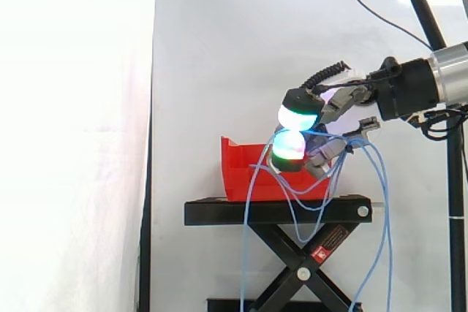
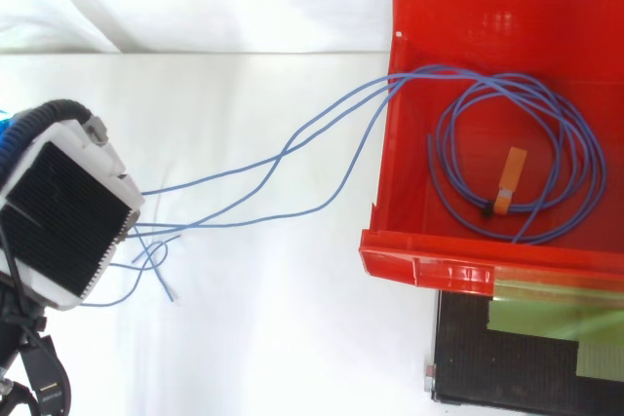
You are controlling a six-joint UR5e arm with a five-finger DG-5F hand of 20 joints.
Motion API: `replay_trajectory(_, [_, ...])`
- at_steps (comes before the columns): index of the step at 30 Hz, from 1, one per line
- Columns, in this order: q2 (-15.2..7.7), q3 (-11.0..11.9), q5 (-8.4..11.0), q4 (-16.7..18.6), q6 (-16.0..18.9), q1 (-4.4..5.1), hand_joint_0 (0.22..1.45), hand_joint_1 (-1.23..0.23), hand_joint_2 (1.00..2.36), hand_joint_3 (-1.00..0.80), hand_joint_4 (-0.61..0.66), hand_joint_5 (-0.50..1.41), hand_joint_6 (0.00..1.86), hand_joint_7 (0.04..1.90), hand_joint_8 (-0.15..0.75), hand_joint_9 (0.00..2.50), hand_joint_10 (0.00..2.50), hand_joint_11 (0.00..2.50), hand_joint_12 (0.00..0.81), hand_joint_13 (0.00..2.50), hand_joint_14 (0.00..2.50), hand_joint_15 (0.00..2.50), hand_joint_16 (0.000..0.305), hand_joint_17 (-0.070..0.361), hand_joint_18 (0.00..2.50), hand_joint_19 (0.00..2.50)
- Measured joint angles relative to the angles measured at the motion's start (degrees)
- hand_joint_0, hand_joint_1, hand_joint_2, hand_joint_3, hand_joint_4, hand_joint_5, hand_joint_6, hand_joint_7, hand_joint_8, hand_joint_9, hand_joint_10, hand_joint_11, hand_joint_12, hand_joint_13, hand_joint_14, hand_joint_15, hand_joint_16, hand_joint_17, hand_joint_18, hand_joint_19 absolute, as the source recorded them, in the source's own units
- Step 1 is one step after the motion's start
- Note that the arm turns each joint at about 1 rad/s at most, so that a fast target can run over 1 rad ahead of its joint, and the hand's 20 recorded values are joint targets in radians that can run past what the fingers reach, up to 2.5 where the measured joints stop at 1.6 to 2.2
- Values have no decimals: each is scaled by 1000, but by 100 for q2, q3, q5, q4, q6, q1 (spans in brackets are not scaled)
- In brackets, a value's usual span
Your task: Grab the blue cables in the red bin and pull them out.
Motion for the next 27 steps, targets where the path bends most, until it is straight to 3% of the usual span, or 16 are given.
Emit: replay_trajectory(27, [1, -1, 3, 0, 0, 0, 982, -1025, 1003, -911, 160, 803, 683, 529, 248, 1030, 33, 1031, 309, 1254, 797, 1431, 40, 90, 935, 1216])
